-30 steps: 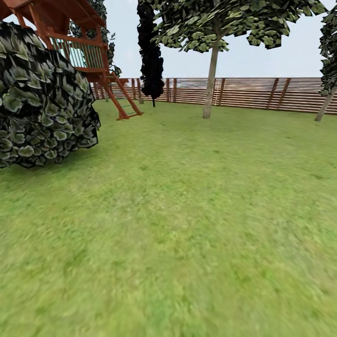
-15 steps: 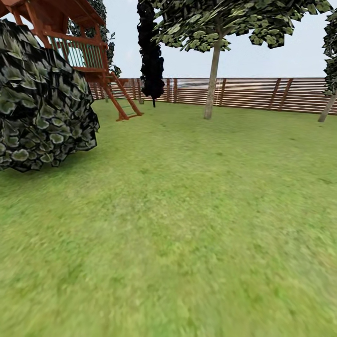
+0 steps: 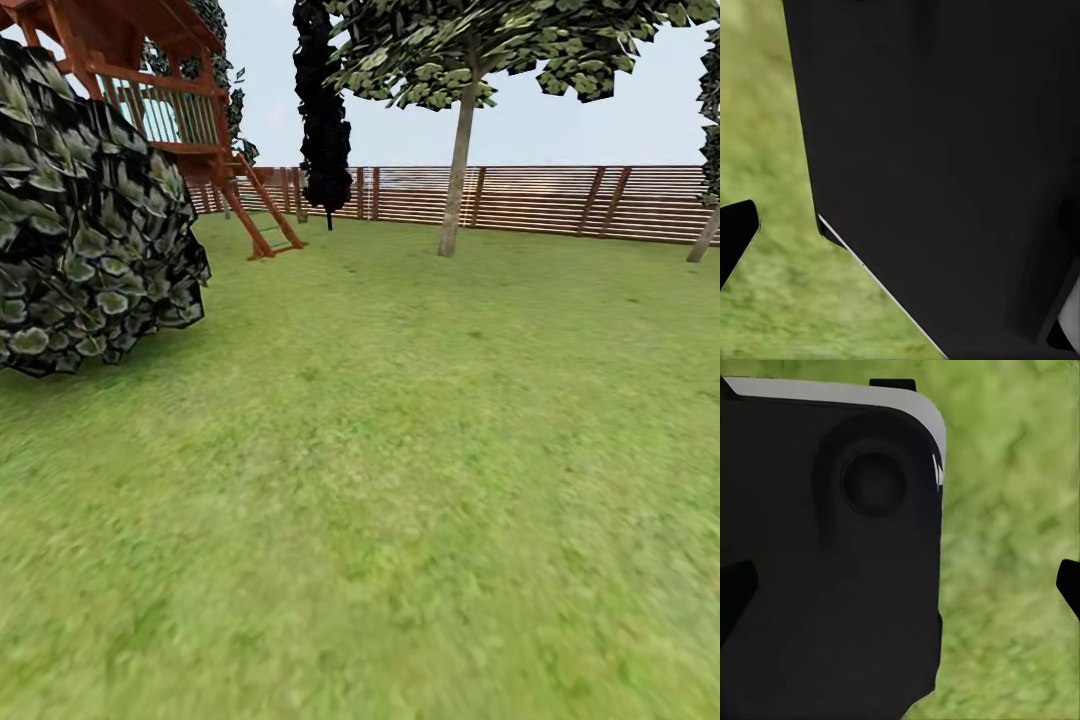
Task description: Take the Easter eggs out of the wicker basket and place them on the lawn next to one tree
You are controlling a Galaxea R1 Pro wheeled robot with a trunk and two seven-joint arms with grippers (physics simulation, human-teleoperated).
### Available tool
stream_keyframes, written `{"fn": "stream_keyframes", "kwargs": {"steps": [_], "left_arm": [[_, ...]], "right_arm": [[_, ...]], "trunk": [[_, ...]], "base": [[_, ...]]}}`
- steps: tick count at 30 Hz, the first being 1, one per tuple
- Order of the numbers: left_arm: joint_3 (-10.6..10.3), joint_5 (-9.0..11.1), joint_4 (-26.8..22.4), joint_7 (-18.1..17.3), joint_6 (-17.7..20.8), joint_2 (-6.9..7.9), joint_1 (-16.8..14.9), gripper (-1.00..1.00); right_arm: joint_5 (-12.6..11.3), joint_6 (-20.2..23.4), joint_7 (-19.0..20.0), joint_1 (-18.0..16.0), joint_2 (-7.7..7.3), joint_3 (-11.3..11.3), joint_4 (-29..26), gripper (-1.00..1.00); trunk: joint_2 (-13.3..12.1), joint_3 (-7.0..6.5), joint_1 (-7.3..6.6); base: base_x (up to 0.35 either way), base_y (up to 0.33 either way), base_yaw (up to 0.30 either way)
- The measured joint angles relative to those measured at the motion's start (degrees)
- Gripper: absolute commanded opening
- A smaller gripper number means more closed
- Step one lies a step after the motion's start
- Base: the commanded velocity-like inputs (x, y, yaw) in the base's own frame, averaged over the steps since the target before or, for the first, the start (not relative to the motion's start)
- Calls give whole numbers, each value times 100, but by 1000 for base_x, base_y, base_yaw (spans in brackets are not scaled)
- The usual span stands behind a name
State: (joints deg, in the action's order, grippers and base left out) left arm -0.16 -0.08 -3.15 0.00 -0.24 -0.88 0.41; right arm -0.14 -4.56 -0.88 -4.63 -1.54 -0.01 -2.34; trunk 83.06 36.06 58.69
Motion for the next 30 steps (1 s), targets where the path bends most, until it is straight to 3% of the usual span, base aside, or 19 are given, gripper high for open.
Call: {"fn": "stream_keyframes", "kwargs": {"steps": [30], "left_arm": [[0,0,0,-1,0,-1,0,100]], "right_arm": [[-2,-2,0,0,-3,0,0,100]], "trunk": [[0,0,0]], "base": [[334,76,0]]}}
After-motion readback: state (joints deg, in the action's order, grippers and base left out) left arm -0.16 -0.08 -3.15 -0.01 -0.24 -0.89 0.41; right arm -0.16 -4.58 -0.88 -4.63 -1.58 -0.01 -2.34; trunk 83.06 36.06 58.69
